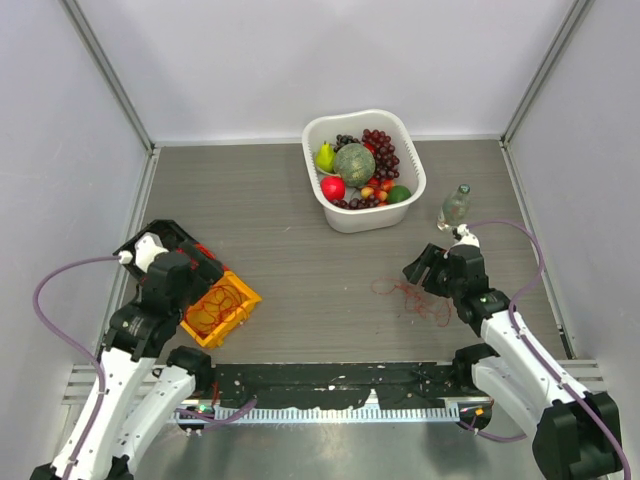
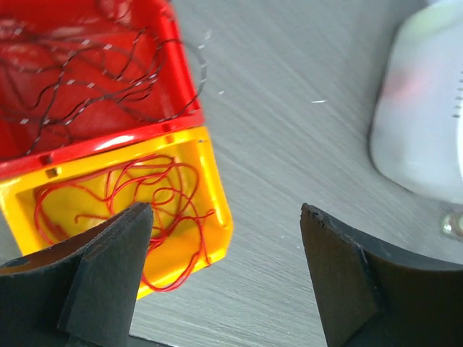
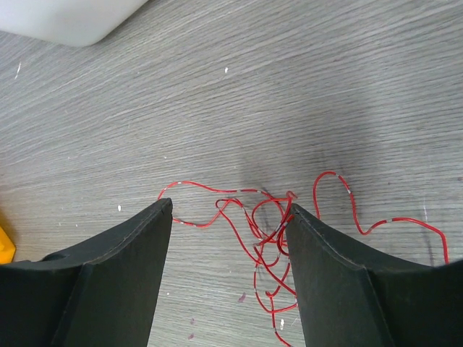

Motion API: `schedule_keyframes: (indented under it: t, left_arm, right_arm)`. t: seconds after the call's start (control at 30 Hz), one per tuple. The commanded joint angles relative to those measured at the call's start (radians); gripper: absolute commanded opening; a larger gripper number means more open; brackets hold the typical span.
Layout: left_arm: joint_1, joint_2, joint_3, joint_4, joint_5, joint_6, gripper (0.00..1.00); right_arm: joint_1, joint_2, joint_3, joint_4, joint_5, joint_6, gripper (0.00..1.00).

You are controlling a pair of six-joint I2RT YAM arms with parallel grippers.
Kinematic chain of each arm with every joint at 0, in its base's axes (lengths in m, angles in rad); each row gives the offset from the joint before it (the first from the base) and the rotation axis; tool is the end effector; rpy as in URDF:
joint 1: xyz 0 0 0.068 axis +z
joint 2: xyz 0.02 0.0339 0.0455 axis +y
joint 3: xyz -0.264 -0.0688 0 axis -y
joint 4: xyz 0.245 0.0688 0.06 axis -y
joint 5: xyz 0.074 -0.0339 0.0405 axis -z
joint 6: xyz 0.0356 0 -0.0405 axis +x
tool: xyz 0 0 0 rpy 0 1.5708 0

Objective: Untangle the cables

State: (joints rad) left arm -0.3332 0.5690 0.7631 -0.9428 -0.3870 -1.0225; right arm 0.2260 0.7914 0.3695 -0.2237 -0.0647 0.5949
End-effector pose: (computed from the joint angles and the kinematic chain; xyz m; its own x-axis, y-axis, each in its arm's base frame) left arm 0.1034 -0.0216 0.2891 -0.3708 -0.7080 -0.6011 -0.5273 0.6933 -0.4913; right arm 0.1652 0.0403 0.1898 -0.6392 0.4269 -0.6397 0.1017 0.8714 0.4799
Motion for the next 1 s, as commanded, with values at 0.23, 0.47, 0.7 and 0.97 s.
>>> schedule_keyframes:
  t: [0.23, 0.47, 0.7, 0.97]
  left_arm:
    - [0.005, 0.038, -0.027, 0.500, 0.598, 0.288, 0.84]
    - [-0.088, 0.242, -0.031, 0.757, 0.892, 0.258, 0.82]
    - [-0.476, 0.316, -0.068, 0.837, 0.685, 0.288, 0.85]
    - [-0.621, 0.371, -0.096, 0.852, 0.582, 0.314, 0.84]
  right_arm:
    - [-0.002, -0.006, 0.103, -0.109, 0.225, 0.042, 0.69]
    - [-0.022, -0.018, 0.187, -0.284, 0.554, 0.158, 0.73]
    - [-0.100, 0.054, 0.168, -0.278, 0.488, 0.171, 0.73]
    - [-0.070, 0.109, 0.037, -0.094, 0.037, 0.144, 0.62]
